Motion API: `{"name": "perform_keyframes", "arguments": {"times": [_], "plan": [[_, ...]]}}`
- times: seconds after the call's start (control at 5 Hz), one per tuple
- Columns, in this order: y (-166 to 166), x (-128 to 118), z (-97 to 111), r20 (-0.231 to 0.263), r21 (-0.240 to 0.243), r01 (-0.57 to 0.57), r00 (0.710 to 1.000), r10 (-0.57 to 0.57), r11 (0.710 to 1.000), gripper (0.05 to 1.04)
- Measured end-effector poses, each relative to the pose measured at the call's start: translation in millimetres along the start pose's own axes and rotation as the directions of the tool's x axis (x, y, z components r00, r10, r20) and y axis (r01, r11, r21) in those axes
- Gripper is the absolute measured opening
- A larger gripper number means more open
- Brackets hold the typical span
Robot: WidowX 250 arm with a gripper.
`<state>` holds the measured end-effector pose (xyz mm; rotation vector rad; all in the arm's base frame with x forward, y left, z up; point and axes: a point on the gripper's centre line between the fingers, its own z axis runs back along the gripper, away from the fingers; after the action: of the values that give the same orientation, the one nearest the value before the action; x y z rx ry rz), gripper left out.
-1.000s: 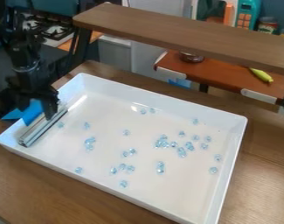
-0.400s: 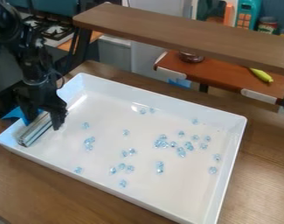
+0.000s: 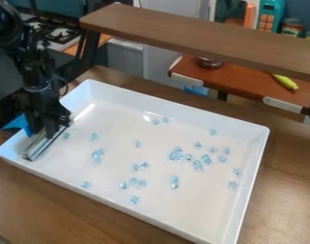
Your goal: Sweep into pile
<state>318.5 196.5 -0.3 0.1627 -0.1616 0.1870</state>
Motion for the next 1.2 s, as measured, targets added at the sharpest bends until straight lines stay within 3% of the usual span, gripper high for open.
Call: {"name": "perform_keyframes", "arguments": {"times": [0.2, 0.6, 1.2], "plan": [[-3.8, -4.3, -1.1, -0.007, -0.013, 0.012, 1.0, -0.012, 1.0, 0.322], [-24.9, -14.3, 1.9, -0.046, -0.044, 0.038, 0.998, -0.04, 0.998, 0.322], [-94.8, -16.2, 12.9, -0.107, -0.091, 0.043, 0.993, -0.053, 0.995, 0.322]]}}
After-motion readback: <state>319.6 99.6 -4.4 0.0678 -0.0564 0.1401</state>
